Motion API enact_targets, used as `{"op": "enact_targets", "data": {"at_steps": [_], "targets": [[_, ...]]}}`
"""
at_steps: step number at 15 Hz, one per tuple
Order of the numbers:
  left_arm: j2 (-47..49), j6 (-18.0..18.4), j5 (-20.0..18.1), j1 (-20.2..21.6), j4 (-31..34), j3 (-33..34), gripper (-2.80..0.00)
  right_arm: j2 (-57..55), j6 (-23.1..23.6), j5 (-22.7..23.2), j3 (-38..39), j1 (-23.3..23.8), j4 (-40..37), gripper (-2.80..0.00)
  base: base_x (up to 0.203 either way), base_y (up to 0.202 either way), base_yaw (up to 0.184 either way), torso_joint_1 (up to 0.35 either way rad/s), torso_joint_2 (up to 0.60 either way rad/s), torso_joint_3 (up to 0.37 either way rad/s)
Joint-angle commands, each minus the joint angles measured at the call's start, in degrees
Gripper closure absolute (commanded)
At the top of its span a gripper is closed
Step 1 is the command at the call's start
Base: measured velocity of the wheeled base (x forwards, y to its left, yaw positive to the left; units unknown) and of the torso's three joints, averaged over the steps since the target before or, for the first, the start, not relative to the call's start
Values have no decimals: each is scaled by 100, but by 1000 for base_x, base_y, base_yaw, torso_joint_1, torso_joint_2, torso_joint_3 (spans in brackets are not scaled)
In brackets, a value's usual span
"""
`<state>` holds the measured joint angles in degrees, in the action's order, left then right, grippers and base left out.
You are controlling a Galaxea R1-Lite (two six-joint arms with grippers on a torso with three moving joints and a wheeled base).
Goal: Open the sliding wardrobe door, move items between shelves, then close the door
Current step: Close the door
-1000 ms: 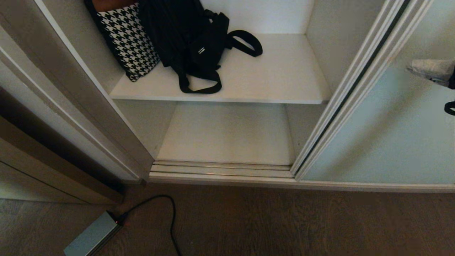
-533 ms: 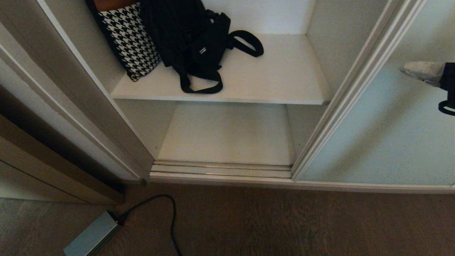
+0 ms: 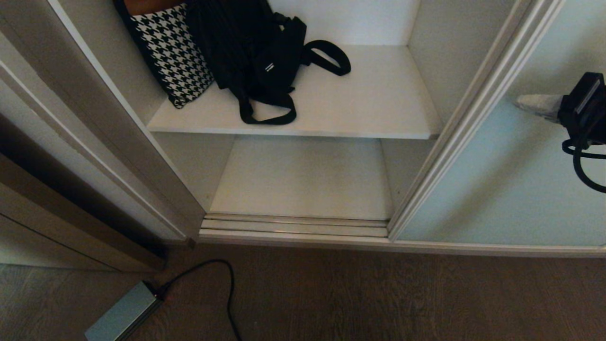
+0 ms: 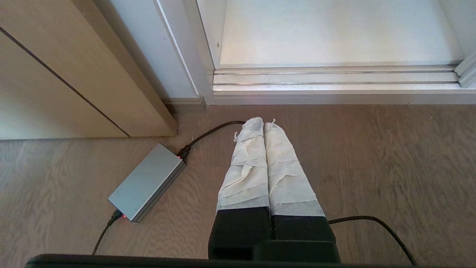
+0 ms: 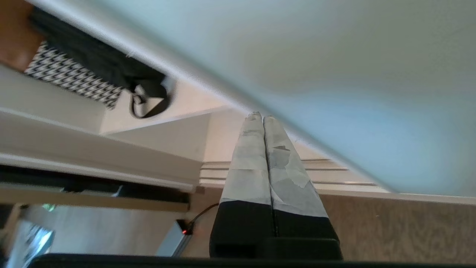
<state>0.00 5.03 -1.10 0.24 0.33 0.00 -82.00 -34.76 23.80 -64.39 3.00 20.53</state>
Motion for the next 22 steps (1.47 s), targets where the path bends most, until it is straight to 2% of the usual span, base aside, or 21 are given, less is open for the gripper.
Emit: {"op": "enact_targets", "data": {"at_steps": [1, 10, 18, 22], "targets": [[9, -2, 4, 2, 2, 0, 0, -155, -14, -16, -118, -10, 13, 0, 0, 0, 0, 0, 0, 0], [9, -2, -4, 2, 2, 0, 0, -517, -22, -25, -292, -27, 13, 0, 0, 0, 0, 0, 0, 0], [9, -2, 4, 2, 2, 0, 0, -649, -5, -356, -337, -467, 21, 0, 0, 0, 0, 0, 0, 0], [9, -2, 4, 2, 2, 0, 0, -700, 250, -390, -323, -745, 15, 0, 0, 0, 0, 0, 0, 0]]}}
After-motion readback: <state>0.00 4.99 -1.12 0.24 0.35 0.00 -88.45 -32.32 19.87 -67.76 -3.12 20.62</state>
